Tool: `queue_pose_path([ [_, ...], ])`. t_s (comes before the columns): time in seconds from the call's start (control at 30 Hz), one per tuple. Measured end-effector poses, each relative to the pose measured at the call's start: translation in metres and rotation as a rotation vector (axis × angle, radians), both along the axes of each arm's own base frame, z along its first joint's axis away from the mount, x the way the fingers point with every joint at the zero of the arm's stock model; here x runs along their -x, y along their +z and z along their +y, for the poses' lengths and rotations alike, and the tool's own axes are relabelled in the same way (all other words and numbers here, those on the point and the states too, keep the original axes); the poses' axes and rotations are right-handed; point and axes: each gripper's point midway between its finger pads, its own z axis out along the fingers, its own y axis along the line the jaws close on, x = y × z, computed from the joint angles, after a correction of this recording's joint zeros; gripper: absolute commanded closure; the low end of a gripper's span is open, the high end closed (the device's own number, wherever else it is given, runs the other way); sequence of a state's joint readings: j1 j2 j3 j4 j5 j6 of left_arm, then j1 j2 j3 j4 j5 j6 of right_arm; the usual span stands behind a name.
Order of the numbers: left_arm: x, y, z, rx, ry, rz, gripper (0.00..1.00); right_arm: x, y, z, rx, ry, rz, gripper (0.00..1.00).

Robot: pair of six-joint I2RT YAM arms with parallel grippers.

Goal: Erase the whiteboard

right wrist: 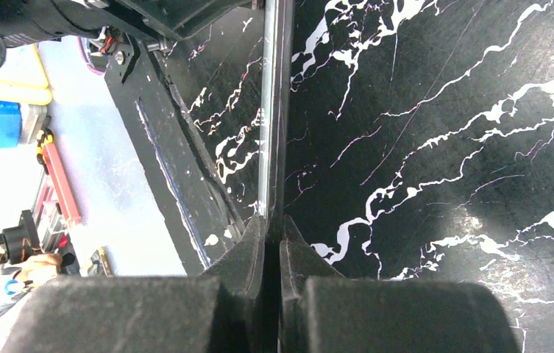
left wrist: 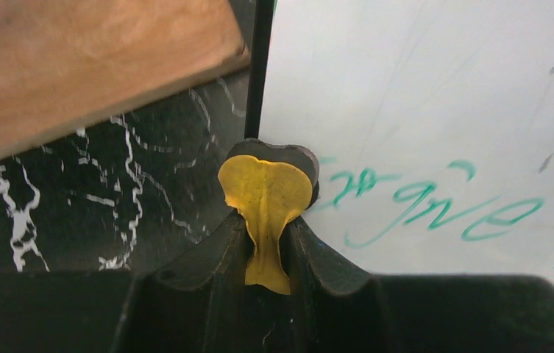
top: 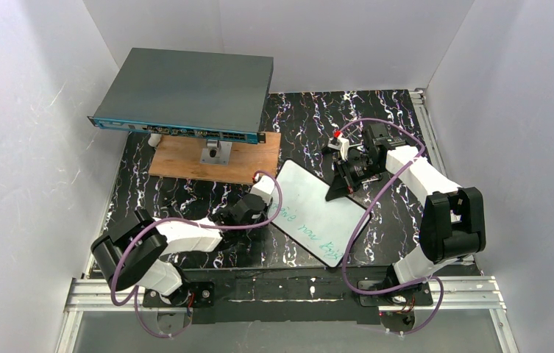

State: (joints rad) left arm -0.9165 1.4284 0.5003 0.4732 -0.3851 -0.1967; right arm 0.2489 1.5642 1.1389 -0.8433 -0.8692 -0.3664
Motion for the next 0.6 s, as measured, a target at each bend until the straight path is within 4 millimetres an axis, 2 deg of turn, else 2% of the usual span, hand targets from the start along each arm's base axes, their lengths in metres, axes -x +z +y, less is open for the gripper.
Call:
queue_pose_path([
  [0.13, 0.011, -0.018, 0.013, -0.021, 0.005, 0.023, 1.0, -0.001, 0.001, 0.0, -0.001, -0.001, -0.004, 0.99],
  [0.33, 0.01, -0.021, 0.013, 0.027, 0.007, -0.007, 1.0, -0.001, 0.002, 0.0, -0.002, -0.001, -0.005, 0.99],
  [0.6, 0.01, -0.015, 0.008, 0.043, -0.028, -0.013, 1.0, -0.002, 0.003, 0.001, -0.001, 0.0, -0.01, 0.99],
])
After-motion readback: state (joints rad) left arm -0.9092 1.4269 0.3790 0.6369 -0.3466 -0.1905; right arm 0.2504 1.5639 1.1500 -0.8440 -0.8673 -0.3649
